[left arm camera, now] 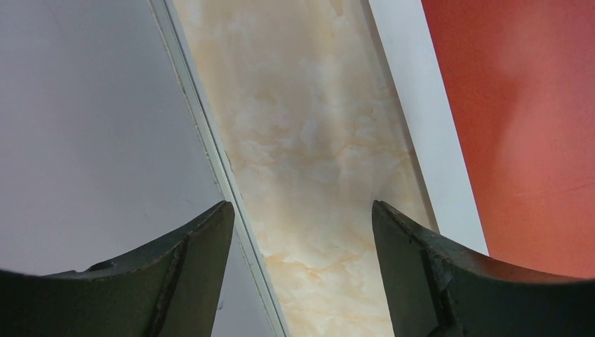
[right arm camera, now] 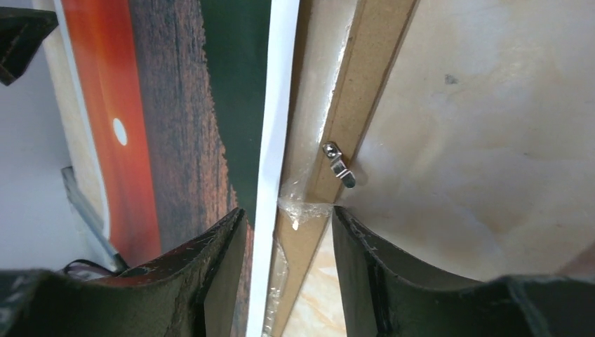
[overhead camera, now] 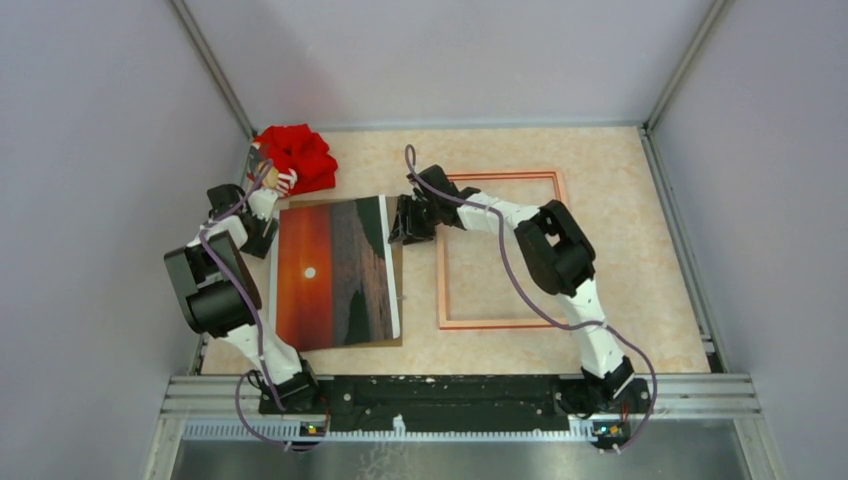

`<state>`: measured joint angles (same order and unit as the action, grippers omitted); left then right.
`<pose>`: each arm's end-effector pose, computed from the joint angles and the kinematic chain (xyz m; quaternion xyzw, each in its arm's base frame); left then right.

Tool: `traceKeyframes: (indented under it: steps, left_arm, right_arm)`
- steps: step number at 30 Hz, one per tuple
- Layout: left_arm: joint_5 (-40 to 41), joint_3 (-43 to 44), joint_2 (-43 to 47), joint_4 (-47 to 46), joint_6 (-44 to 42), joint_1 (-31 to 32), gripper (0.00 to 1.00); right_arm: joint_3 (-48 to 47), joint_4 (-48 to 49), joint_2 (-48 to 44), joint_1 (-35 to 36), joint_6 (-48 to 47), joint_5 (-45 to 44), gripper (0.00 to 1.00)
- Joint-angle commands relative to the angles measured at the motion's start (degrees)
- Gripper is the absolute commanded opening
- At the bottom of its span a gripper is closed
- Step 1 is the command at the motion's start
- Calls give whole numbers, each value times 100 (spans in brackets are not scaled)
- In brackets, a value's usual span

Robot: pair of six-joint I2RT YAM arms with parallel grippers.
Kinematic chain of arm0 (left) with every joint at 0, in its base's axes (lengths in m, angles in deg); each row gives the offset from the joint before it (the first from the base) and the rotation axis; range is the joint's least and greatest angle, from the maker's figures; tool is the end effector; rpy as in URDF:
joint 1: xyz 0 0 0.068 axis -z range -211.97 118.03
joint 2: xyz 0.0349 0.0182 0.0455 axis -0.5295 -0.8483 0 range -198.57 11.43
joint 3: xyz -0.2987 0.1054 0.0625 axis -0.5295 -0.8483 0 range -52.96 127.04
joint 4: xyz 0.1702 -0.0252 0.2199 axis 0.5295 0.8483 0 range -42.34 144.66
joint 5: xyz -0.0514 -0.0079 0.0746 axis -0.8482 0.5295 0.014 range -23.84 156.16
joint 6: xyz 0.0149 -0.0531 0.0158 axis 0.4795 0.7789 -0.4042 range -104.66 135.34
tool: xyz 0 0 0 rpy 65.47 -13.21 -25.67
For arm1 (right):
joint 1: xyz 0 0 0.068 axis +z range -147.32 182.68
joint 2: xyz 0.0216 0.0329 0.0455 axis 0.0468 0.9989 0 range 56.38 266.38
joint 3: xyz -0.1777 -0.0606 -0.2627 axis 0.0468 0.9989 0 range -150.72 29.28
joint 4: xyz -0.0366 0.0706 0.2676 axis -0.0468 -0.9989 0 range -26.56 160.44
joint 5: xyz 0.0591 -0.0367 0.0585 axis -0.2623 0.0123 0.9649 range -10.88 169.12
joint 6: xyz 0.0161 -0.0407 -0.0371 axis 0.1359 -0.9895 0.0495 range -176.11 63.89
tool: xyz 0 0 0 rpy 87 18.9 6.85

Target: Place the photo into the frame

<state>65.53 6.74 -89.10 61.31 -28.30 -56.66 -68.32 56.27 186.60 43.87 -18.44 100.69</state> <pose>0.3483 0.1595 0.2032 0.1584 0.9390 0.1670 0.2554 0.4078 0.3765 0.1812 -0.0969 0.9108 0.3641 0.1689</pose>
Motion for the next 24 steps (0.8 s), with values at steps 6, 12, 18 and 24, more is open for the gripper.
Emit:
traceKeyframes:
  steps: [6,12,18,24]
  left_arm:
    - [-295,-228,-307,158,97,-11,78]
    - [-270,-290,-321,153,12,-11,77]
    - [-265,-284,-281,173,-46,-10,76]
    - [-255,-276,-264,189,-92,-12,76]
  right_arm:
    - [-20,511,189,14,298,335,46]
    - [200,789,52,12,407,471,44]
    - [189,892,117,5,567,575,43]
    - [383,987,127,-72,693,431,43]
